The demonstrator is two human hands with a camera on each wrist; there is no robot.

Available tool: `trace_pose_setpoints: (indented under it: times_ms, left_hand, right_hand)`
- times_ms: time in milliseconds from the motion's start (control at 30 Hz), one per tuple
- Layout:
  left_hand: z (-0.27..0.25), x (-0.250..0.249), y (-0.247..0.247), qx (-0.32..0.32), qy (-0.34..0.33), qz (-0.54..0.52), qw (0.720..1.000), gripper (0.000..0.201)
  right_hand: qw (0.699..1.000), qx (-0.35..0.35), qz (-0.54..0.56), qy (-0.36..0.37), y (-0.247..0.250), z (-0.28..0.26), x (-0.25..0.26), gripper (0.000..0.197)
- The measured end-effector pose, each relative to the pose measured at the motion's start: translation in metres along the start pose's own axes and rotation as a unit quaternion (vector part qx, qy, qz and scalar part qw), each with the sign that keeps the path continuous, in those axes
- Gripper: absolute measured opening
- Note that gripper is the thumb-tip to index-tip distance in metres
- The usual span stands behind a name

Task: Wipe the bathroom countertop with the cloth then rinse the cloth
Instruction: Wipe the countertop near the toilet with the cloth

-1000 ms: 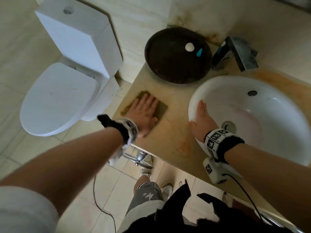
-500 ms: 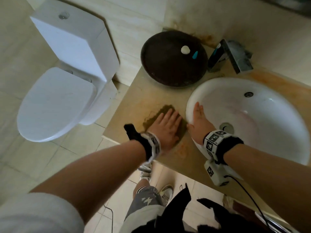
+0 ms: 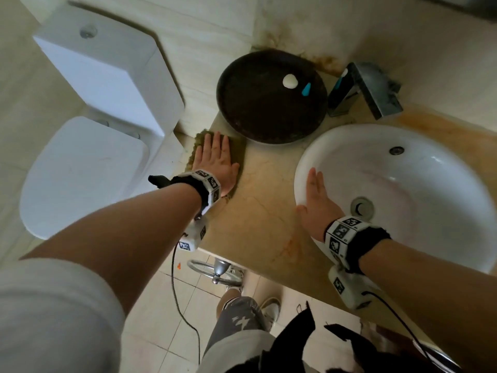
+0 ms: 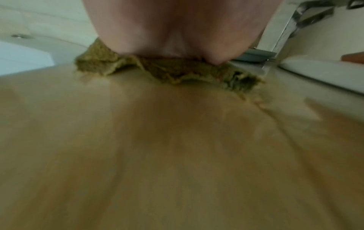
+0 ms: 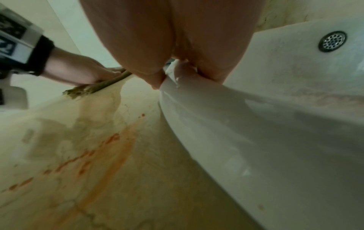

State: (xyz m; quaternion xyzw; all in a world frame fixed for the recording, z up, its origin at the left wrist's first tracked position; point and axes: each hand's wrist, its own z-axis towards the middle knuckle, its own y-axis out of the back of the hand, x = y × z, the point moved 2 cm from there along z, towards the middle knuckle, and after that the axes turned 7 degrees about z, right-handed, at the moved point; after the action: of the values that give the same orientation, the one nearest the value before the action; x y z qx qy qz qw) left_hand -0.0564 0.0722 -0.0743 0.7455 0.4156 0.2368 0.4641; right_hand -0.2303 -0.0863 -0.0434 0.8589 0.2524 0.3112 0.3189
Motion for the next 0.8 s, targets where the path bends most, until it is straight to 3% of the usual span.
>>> trace_pose_setpoints:
  times_ms: [267, 367, 467, 633, 800]
  left_hand:
    - [0.016, -0.025, 0.012, 0.007, -0.009, 0.031, 0.999, 0.073]
    - [0.004, -0.044, 0.003, 0.015, -0.048, 0.04, 0.998, 0.073]
    - [-0.015, -0.068, -0.01, 0.025, -0.106, 0.062, 0.992, 0.073]
    - [-0.056, -0.103, -0.04, 0.009, -0.203, 0.098, 0.974, 0.073]
    - [-0.097, -0.071, -0.063, -0.004, -0.253, 0.138, 0.958, 0.069]
  right_hand:
    - [1.0, 0.025, -0.011, 0.003, 0.001, 0.002, 0.0, 0.083]
    - [0.997, 0.047, -0.065, 0.019, 0.002, -0.001, 0.0, 0.077]
    - [0.998, 0.033, -0.038, 0.049, 0.005, -0.005, 0.001, 0.084]
    - [0.998, 0.019, 0.051, -0.005, 0.002, -0.001, 0.003, 0.087]
    - [0.999, 0.035, 0.019, -0.017, 0.002, 0.001, 0.0, 0.083]
